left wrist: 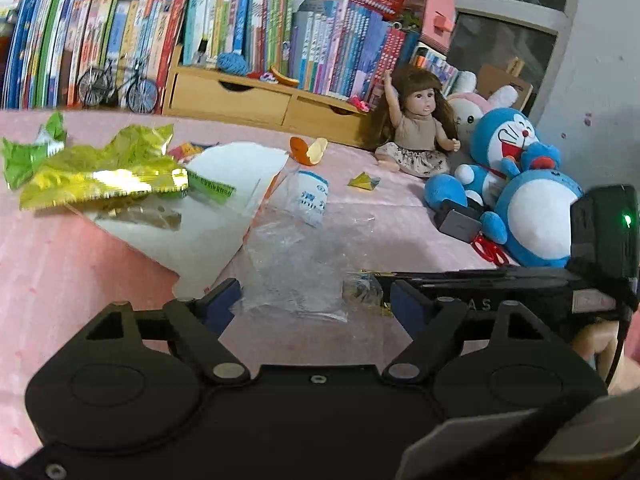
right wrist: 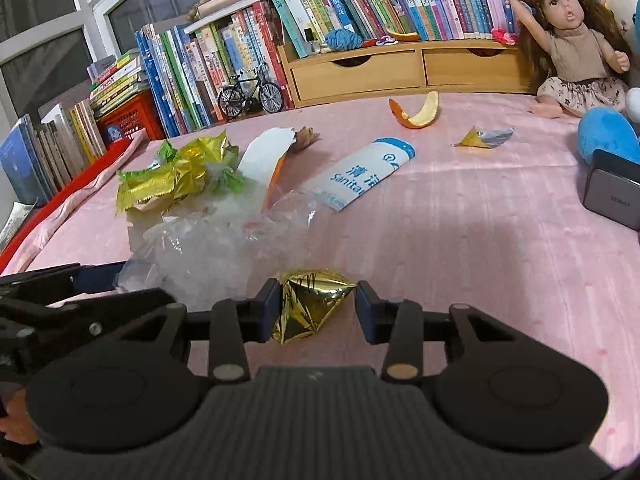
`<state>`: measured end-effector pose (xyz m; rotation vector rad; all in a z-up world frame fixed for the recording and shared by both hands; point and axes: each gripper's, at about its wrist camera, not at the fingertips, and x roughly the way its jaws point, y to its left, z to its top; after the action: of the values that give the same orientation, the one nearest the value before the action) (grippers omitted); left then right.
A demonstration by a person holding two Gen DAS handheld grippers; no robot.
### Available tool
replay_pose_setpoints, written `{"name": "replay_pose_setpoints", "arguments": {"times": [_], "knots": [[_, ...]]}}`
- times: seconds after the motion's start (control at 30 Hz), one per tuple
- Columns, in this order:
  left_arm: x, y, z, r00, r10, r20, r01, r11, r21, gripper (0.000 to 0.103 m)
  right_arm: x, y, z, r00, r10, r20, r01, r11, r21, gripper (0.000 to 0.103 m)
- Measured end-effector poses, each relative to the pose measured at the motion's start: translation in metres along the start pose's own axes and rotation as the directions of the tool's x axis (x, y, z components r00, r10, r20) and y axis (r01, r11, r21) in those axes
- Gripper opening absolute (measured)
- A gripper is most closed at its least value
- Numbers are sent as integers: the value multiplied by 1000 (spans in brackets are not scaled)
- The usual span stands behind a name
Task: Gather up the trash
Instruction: 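Grasp the gold foil wrapper with the right gripper while the left grasps the plastic bag, then carry foil wrapper and plastic bag down into the bin and open both grippers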
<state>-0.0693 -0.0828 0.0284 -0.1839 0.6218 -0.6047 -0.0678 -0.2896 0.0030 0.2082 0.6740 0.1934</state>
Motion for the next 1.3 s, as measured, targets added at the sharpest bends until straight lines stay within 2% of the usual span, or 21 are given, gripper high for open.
{"name": "replay_pose_setpoints", "arguments": {"times": [0.07, 0.2, 0.37, 0.67, 1.0, 1.17, 1.3], "knots": [[-1, 3, -1, 1000, 17, 17, -17, 1000, -23, 51, -2, -1, -1, 1000, -6, 2, 6, 1000, 2, 45], [-6, 8, -1, 1000, 27, 5, -26, 998, -54, 48, -8, -5, -4, 1000, 11, 7, -11, 999, 32, 45], [-25, 1, -4, 999, 39, 17, -39, 999, -26, 47, -21, -2, -10, 999, 29, 17, -29, 999, 25, 45], [-83, -13, -18, 997, 49, 56, -51, 998, 41, 47, -55, 17, -29, 998, 59, 35, -58, 998, -28, 45], [-152, -20, -57, 998, 49, 51, -54, 993, 105, 47, -90, 51, -67, 995, 89, 45, -83, 989, -124, 45], [-184, -20, -80, 998, 44, 46, -47, 996, 80, 47, -105, 69, -93, 994, 105, 36, -98, 983, -156, 45], [-205, -22, -105, 999, 50, 13, -51, 998, 48, 47, -118, 81, -120, 995, 101, 27, -95, 980, -174, 45]]}}
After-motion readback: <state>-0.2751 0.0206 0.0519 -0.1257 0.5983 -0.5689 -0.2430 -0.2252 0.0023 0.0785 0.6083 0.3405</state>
